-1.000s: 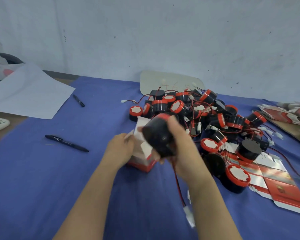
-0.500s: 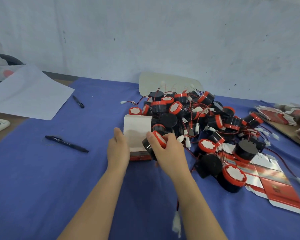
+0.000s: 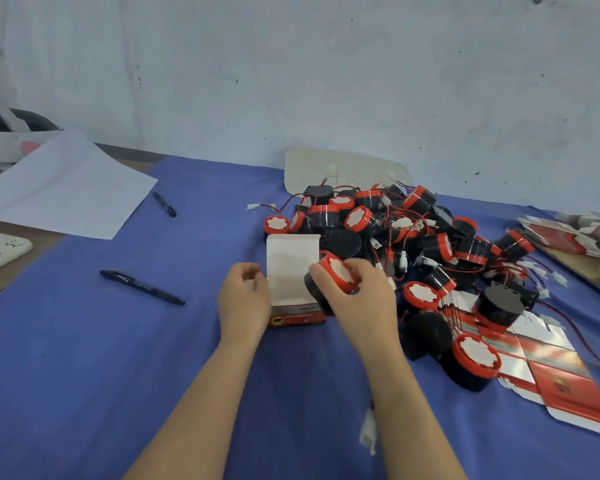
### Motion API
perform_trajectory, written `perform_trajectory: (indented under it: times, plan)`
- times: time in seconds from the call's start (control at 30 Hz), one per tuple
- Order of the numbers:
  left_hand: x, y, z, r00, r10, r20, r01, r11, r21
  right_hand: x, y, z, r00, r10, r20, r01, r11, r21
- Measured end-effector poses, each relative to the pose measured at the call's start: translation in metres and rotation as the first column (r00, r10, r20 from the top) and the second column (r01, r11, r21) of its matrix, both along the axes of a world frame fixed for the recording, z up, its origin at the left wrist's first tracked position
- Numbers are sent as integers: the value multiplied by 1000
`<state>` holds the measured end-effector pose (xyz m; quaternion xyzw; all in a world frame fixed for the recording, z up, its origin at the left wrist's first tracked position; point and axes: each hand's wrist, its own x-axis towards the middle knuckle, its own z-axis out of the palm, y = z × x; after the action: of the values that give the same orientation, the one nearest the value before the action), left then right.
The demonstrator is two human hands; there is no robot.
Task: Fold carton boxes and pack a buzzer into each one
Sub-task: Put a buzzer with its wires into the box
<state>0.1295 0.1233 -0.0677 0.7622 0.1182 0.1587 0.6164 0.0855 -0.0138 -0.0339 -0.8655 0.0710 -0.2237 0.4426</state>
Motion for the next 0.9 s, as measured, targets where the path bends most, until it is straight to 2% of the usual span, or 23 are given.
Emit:
perform_trajectory:
  times: [0.1,0.17,0.23,0.3,0.37,0.5,0.8,0.9]
  plan:
    - [-3,-5,0,999,-22,46,20,999,37,-3,5,3,958,8,287,10,998,-63]
    - [-4,-6,-1,997,-35,71,33,999,38,-2,11,1,920,86,383,-28,988,-155]
    - [-5,-7,0,995,-50,87,48,998,28,1,17,-4,939,174,298,-81,950,-302]
    - [-5,-8,1,995,-57,86,58,998,-11,5,19,-13,967,237,89,-179,888,-425]
    - [-5,-8,1,997,-56,59,60,996,-69,7,20,-20,969,244,-45,-239,871,-429]
    - [-5,-11,-1,999,-45,-6,43,985,-168,10,19,-21,994,104,-12,-101,924,-368]
    - [-8,-18,-3,997,-71,-27,65,982,-178,13,26,-17,999,-1,-48,-19,912,-410]
    - [-10,-23,-4,998,-68,9,69,980,-187,15,29,-19,994,-71,-89,17,864,-504]
